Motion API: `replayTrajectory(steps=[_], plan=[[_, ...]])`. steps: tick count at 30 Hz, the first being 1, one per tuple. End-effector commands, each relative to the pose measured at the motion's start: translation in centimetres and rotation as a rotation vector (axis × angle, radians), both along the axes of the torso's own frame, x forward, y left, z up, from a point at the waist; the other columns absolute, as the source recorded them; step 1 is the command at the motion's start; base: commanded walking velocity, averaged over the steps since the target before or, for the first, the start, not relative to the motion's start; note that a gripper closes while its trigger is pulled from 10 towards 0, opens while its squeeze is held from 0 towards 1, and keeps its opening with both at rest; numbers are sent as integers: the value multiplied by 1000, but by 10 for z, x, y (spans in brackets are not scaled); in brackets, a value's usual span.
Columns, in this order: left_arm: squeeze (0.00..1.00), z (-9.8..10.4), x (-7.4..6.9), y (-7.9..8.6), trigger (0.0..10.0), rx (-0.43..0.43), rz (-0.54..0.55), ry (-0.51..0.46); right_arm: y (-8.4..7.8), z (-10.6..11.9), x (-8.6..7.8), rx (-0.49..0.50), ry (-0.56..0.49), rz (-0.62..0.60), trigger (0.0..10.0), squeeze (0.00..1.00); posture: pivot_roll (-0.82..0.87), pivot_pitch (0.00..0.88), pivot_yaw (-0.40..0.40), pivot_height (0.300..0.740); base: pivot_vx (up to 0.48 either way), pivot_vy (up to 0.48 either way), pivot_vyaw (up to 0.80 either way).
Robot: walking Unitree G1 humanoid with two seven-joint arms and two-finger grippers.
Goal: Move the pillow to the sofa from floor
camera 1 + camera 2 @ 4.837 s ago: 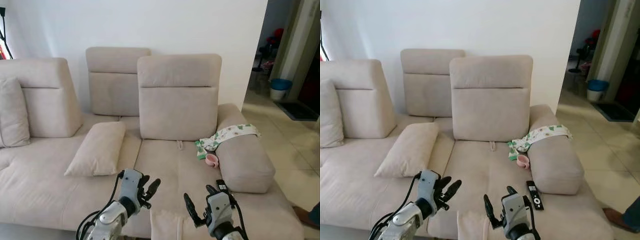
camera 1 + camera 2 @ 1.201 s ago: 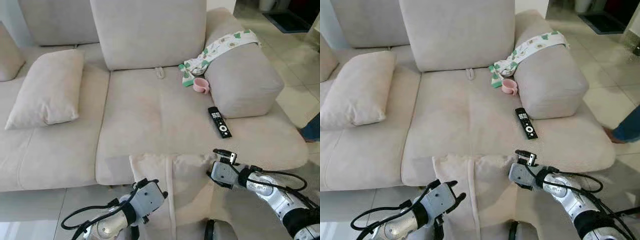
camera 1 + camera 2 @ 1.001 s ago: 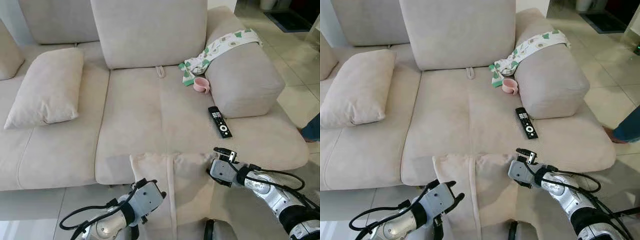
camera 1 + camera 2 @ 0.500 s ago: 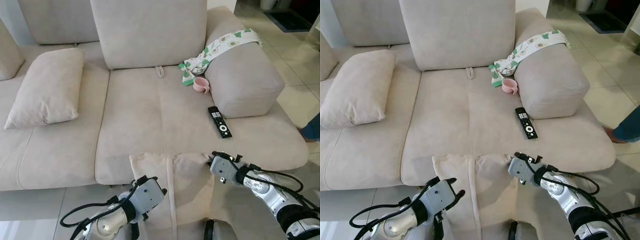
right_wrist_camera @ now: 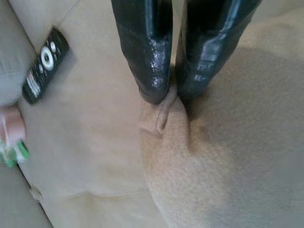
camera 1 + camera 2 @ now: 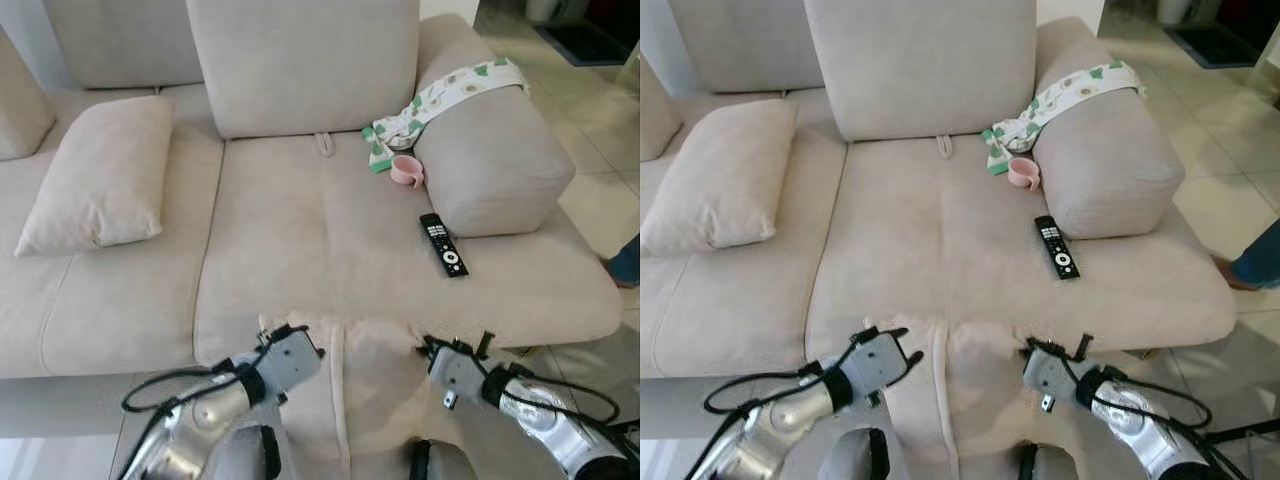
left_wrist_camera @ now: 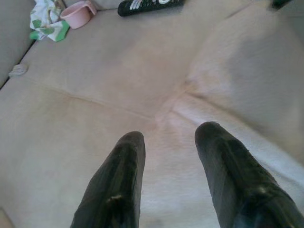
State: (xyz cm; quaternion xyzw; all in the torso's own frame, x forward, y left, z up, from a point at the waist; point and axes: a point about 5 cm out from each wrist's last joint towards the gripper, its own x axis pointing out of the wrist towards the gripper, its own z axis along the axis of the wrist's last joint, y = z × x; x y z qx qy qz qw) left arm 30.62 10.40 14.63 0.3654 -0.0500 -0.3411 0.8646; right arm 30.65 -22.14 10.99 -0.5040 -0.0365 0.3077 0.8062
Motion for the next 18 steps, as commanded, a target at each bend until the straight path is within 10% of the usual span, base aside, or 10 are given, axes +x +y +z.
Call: replayTrajectory(steps=[1, 18], plan=[[0, -8, 3, 6, 10000, 47, -9, 8, 8, -17, -15, -63, 65, 80, 0, 0, 41, 206, 95, 565, 0, 0, 0], [0, -25, 35, 2, 10000, 623, -263, -41, 8, -33, -39, -178, 113, 145, 0, 0, -33, 147, 86, 565, 0, 0, 0]])
